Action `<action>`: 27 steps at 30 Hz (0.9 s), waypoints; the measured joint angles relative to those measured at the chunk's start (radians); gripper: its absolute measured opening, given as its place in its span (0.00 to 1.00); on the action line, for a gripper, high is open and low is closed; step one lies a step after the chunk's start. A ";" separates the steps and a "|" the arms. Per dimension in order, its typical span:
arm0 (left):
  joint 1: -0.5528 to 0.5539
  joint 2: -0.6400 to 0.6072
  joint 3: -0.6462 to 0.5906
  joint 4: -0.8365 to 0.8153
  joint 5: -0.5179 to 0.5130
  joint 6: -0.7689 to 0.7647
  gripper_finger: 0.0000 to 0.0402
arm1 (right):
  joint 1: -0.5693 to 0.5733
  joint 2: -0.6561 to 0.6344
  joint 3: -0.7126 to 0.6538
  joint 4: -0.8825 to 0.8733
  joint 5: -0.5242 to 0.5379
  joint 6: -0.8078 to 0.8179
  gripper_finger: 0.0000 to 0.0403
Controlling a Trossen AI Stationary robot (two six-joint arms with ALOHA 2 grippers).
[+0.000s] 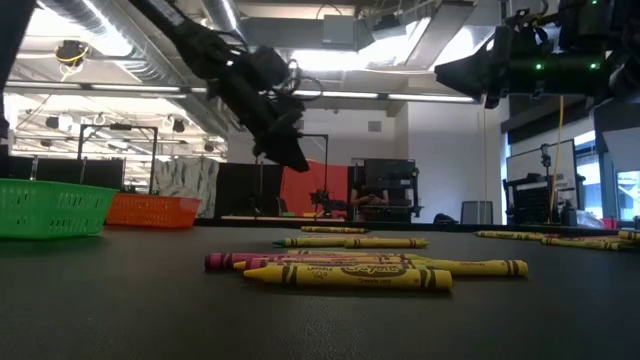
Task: Sort crayons
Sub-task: Put the yellow crayon into the green bin
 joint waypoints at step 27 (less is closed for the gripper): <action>0.108 0.343 0.246 -0.049 0.104 0.366 0.28 | 0.000 0.000 0.000 -0.019 0.019 -0.001 0.38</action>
